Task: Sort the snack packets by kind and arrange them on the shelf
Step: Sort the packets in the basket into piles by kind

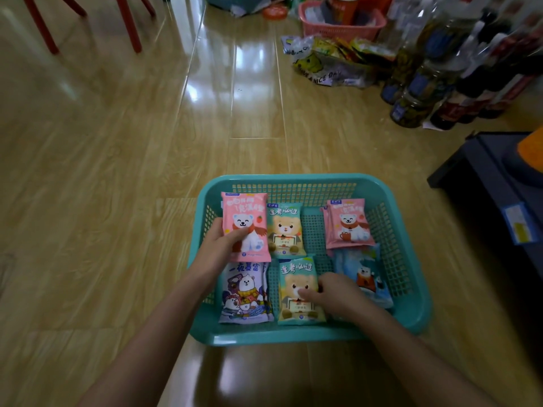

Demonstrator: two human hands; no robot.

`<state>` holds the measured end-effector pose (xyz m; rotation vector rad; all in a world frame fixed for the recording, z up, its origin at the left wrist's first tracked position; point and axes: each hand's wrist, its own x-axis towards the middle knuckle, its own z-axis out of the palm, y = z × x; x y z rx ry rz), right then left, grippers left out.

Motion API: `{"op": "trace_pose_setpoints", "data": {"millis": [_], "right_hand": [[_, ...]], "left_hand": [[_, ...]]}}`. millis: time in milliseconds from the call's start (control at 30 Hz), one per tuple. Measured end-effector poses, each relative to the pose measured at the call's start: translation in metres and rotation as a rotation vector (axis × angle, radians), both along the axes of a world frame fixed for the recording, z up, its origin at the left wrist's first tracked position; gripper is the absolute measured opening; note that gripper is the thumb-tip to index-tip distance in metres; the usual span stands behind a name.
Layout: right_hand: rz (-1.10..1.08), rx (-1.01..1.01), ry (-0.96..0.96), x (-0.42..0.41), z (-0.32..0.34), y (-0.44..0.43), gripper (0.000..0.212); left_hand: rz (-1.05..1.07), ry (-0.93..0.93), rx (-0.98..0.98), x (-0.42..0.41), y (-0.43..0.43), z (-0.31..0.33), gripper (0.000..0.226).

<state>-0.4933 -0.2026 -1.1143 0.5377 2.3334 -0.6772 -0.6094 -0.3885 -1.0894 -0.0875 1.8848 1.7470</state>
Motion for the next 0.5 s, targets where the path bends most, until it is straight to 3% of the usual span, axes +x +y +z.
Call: {"op": "trace_pose_setpoints", "data": {"millis": [200, 333, 500], "right_hand": [[0.125, 0.175, -0.043, -0.006, 0.013, 0.009, 0.049], [0.11, 0.122, 0.133, 0.0, 0.036, 0.033, 0.029], [0.033, 0.266, 0.29, 0.006, 0.065, 0.077, 0.02]], "left_hand": [[-0.007, -0.009, -0.065, 0.001, 0.013, 0.001, 0.013], [-0.091, -0.031, -0.043, 0.005, 0.036, 0.004, 0.013], [-0.192, -0.048, -0.011, 0.008, 0.084, 0.006, 0.012]]}}
